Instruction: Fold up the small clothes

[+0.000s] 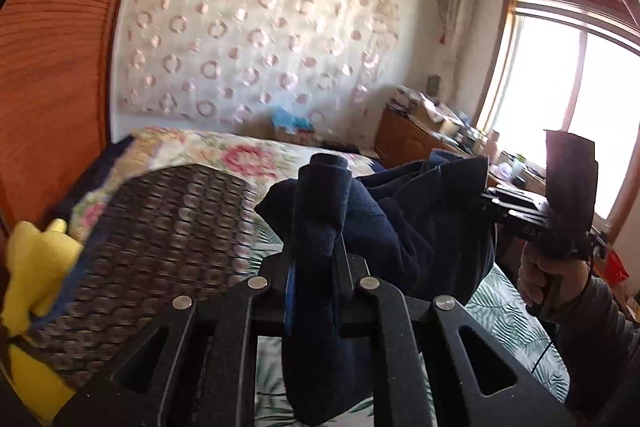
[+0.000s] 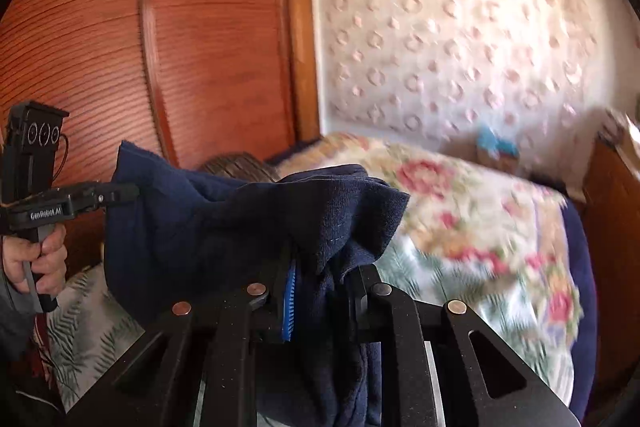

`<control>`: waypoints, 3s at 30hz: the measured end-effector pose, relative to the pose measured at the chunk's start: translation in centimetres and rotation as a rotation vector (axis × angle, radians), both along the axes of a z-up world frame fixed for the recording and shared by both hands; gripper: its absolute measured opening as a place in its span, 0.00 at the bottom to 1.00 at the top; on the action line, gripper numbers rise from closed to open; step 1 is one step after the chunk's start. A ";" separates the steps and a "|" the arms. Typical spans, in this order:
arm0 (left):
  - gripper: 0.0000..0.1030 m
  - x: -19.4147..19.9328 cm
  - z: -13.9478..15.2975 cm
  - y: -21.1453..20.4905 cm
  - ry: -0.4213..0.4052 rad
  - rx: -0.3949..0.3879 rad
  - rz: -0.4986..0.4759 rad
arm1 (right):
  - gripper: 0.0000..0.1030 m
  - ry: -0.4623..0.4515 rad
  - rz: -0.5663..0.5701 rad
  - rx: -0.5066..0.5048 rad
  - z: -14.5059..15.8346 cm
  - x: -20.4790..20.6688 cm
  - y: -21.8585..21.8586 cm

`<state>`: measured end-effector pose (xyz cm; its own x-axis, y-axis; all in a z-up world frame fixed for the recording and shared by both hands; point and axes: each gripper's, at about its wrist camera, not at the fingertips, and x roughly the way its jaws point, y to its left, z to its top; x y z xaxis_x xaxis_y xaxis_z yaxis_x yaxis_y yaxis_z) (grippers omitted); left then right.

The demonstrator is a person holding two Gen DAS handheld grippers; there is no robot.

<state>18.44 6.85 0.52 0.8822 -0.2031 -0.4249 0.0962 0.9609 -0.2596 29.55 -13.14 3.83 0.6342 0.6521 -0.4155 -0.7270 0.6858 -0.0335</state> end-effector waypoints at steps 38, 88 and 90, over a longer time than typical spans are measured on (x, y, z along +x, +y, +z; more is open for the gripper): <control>0.41 -6.4 -8.7 9.5 0.175 0.018 0.399 | 0.51 0.074 0.191 -0.249 -3.9 8.2 22.9; 0.81 -11.7 1.4 -11.7 -0.057 0.244 0.080 | 0.80 -0.078 -0.514 0.130 0.7 -27.8 -7.3; 0.81 -11.9 1.8 -12.0 -0.062 0.240 0.082 | 0.80 -0.079 -0.524 0.138 0.9 -28.4 -7.6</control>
